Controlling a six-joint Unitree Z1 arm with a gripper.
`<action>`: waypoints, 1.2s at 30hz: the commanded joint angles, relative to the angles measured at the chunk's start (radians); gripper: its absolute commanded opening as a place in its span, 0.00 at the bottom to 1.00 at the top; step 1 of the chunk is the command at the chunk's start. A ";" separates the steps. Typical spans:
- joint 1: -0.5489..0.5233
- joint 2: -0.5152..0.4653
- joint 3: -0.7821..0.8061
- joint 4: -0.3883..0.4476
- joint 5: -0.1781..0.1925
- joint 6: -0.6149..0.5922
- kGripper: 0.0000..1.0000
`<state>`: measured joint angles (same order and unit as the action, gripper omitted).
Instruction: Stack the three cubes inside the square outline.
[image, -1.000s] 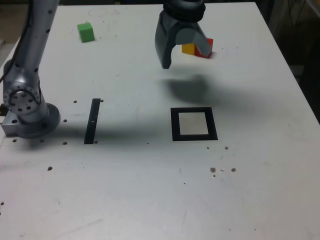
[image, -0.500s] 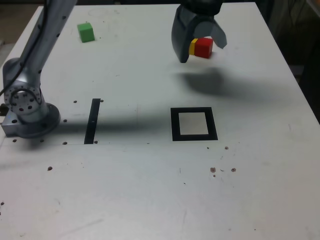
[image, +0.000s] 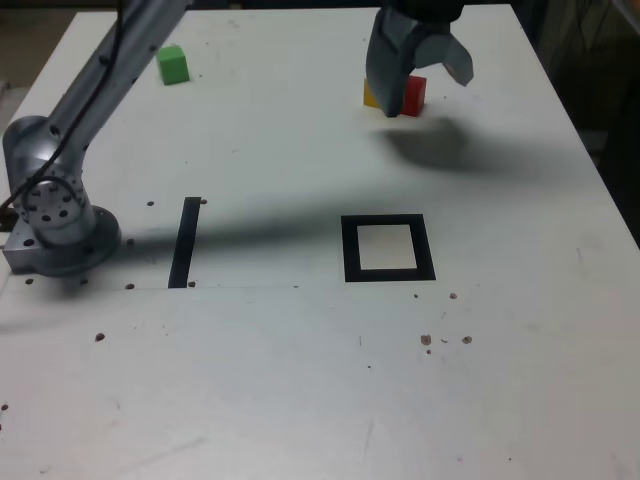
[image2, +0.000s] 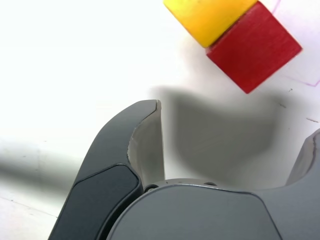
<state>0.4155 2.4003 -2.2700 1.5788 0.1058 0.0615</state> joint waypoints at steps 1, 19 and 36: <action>0.004 0.012 -0.015 0.011 -0.002 -0.005 0.97; 0.021 0.037 -0.085 0.040 -0.011 -0.133 0.97; 0.042 0.045 -0.088 0.060 -0.050 -0.395 0.97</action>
<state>0.4571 2.4399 -2.3562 1.6231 0.0565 -0.3317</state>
